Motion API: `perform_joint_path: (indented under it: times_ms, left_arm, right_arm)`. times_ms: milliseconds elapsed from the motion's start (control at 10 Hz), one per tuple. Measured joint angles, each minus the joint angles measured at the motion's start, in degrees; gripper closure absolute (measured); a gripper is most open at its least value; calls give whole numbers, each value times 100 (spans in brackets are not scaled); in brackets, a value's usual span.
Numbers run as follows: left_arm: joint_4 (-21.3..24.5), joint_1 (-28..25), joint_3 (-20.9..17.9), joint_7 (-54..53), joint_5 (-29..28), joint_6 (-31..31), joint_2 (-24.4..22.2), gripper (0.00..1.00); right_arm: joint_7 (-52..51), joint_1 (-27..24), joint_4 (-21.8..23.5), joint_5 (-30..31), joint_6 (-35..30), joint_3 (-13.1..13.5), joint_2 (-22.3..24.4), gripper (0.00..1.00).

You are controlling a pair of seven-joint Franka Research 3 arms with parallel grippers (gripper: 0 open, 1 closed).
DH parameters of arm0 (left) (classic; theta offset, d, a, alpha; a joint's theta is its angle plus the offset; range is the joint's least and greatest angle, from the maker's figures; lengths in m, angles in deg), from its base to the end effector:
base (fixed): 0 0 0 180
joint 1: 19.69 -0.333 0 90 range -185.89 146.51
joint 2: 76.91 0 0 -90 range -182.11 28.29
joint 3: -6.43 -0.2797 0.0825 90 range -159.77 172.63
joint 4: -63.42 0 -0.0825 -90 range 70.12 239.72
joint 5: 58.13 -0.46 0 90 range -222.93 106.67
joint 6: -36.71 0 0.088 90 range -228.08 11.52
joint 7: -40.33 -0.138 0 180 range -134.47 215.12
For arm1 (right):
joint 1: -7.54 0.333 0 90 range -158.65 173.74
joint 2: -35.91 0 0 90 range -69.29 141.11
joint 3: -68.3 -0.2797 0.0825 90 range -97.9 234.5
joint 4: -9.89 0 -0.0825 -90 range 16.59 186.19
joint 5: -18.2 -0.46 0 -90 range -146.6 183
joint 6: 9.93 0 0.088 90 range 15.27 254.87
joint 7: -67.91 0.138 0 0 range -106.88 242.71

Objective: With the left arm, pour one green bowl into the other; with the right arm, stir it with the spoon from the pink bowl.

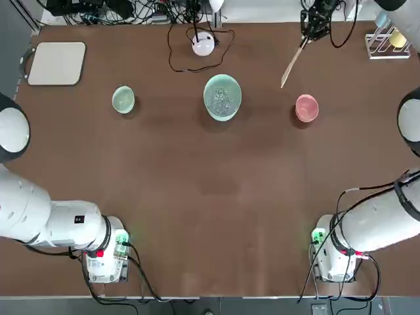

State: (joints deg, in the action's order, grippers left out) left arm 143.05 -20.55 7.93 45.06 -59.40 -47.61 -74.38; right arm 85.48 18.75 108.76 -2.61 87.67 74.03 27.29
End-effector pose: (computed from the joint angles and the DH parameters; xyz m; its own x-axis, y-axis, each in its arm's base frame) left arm 0.6323 -0.0035 0.6187 0.9965 0.0736 0.0393 0.0743 -0.9971 -0.0176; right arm 0.6450 0.1082 0.3941 0.9324 -0.2421 -0.2683 -0.3112 -0.9152 -0.2558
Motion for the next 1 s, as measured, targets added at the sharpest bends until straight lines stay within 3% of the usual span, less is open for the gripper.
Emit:
perform_joint_path:
  times_ms: [700,1000]
  left_arm:
    - [20,-146,-4,0,267,174,18,0]
    - [30,-149,-4,0,270,274,58,0]
  right_arm:
    - [-2340,-1386,841,-432,61,5,67,95]
    - [-3614,-2267,1167,-893,76,17,67,95]
